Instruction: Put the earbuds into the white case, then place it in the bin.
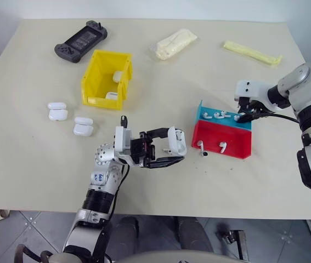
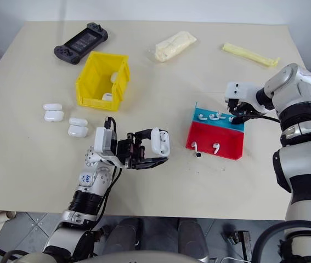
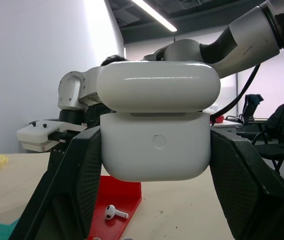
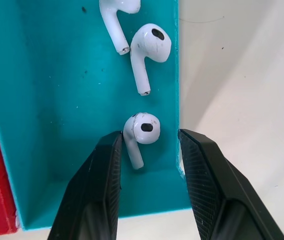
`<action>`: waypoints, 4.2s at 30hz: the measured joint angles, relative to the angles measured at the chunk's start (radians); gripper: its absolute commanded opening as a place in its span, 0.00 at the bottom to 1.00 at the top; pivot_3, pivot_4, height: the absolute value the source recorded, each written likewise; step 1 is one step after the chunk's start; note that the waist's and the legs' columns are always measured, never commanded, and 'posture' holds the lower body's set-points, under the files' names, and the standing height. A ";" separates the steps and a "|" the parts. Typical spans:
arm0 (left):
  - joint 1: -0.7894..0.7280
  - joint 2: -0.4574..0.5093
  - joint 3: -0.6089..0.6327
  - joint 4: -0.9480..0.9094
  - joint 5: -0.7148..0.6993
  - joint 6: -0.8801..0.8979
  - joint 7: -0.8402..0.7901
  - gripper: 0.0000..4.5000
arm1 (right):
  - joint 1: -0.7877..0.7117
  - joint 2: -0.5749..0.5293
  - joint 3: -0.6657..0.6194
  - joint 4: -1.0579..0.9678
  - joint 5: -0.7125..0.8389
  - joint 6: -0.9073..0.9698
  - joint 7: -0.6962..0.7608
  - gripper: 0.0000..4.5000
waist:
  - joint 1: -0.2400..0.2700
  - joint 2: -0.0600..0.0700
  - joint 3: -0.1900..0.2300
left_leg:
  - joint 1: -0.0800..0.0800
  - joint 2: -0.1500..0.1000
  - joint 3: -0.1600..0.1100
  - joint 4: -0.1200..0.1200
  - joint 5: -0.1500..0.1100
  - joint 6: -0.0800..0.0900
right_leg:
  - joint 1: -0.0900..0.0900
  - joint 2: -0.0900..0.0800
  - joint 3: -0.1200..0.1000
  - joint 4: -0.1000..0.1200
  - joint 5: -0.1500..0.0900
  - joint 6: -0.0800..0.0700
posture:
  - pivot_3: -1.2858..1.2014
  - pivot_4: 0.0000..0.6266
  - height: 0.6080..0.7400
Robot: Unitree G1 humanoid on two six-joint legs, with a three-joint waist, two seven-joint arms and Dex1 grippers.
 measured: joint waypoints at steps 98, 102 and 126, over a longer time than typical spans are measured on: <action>-0.155 -0.075 0.091 0.195 -0.001 0.096 0.030 0.62 | 0.871 0.077 -0.650 -1.617 1.556 0.899 -0.684 0.90 | 0.007 0.000 0.000 | -0.003 -0.003 -0.009 0.000 0.000 0.002 | 0.002 -0.001 -0.008 0.000 0.001 0.001 | 0.52 0.24 1.00; -0.155 -0.081 0.091 0.175 -0.010 0.087 0.012 0.62 | 0.949 0.006 -0.667 -1.588 1.527 0.913 -0.681 0.90 | 0.020 0.000 0.000 | -0.004 -0.003 -0.009 0.001 0.000 0.002 | 0.002 -0.001 -0.008 -0.001 0.001 0.001 | 0.52 0.24 1.00; -0.205 0.228 -0.093 0.140 0.364 0.101 0.129 0.62 | 0.848 -0.024 -0.479 -1.593 1.149 0.700 -0.528 0.00 | 0.028 -0.001 0.000 | -0.008 -0.005 -0.011 0.002 0.000 0.003 | -0.001 -0.002 -0.009 -0.002 0.002 0.002 | 0.52 0.24 1.00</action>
